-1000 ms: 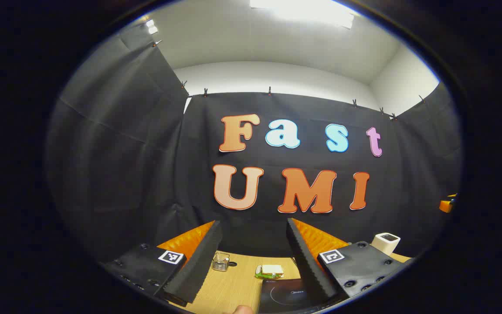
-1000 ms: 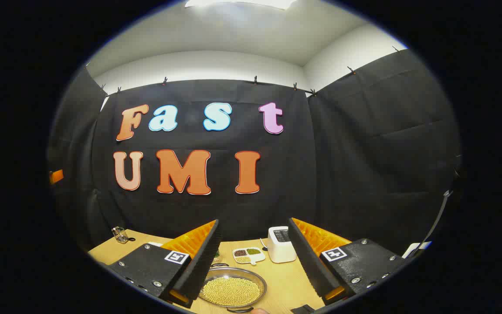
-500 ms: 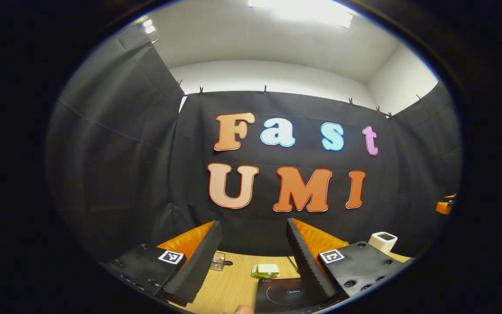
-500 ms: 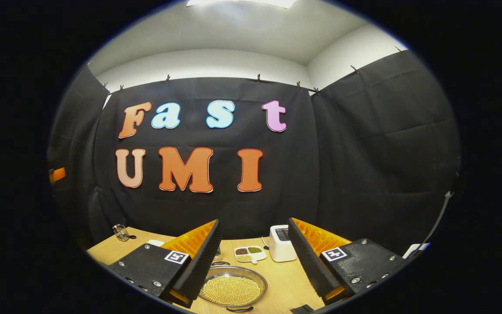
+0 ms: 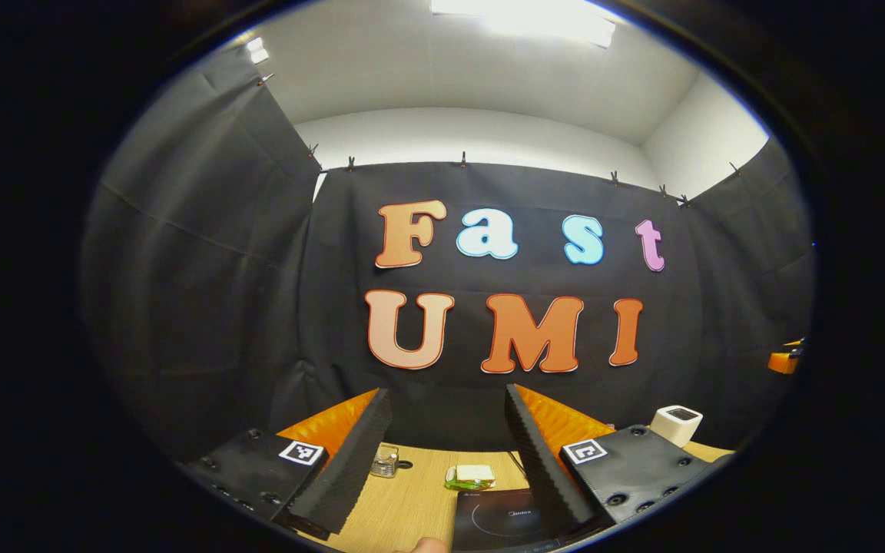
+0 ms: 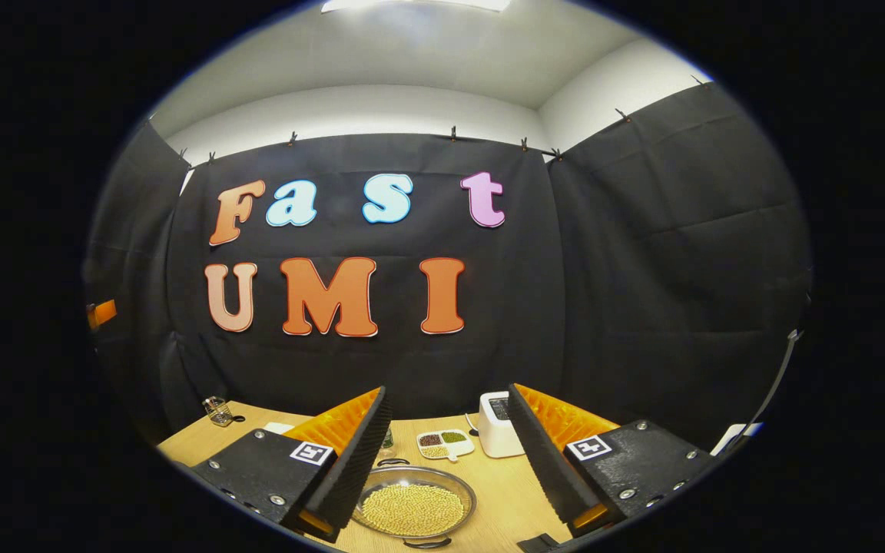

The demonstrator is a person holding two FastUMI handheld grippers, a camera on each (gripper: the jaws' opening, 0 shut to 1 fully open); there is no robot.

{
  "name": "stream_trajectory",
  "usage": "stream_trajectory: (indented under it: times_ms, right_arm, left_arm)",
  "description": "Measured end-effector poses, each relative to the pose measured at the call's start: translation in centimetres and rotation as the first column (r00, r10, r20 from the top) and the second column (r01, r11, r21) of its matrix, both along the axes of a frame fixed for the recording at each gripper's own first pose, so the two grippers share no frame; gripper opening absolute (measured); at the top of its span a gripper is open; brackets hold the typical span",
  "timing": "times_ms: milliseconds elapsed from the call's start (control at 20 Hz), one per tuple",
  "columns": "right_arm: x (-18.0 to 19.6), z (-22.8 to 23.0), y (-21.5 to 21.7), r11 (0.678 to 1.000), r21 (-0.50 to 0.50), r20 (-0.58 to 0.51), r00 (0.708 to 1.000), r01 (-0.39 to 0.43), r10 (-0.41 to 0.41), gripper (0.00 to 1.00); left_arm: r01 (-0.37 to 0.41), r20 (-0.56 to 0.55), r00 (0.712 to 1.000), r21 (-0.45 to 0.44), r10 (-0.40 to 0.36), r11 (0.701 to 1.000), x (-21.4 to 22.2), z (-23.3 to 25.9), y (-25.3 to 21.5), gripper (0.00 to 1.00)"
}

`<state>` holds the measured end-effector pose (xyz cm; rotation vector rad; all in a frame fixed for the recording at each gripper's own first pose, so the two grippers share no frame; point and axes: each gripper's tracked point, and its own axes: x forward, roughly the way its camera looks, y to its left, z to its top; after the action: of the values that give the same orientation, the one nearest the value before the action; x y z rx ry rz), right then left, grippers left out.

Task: First push the handle of the pot to place it horizontally, then grasp the pot with both hands and set it on the induction cooktop.

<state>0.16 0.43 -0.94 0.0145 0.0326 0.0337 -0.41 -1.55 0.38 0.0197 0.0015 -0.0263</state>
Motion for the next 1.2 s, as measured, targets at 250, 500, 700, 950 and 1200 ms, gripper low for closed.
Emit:
stream_trajectory:
  times_ms: [250,500,700,950,1200]
  right_arm:
    - [0.0,-0.5,0.5,1.0,-0.002,-0.022,1.0,-0.017,0.017,0.89]
    - [-0.1,-0.8,1.1,0.999,-0.018,-0.023,0.999,-0.035,0.035,0.68]
    - [0.1,-1.4,1.4,0.998,-0.049,-0.037,0.999,-0.039,0.037,0.49]
    - [-0.1,-2.5,2.0,0.997,-0.051,-0.064,0.996,-0.06,0.056,0.28]
    - [0.0,-4.2,2.4,0.996,-0.062,-0.096,0.994,-0.064,0.057,0.1]
  left_arm:
    - [0.003,0.0,1.0,0.005,-0.003,1.0,-0.1,0.0,-0.2,0.98]
    - [0.001,-0.006,1.0,0.004,-0.001,1.0,0.1,-0.1,-0.1,0.98]
    - [-0.005,-0.006,1.0,0.006,0.005,1.0,0.1,-0.2,0.1,0.98]
    - [0.0,-0.006,1.0,0.003,0.0,1.0,0.0,-0.2,0.0,0.98]
    - [0.0,-0.01,1.0,0.009,0.001,1.0,0.0,-0.5,-0.2,0.98]
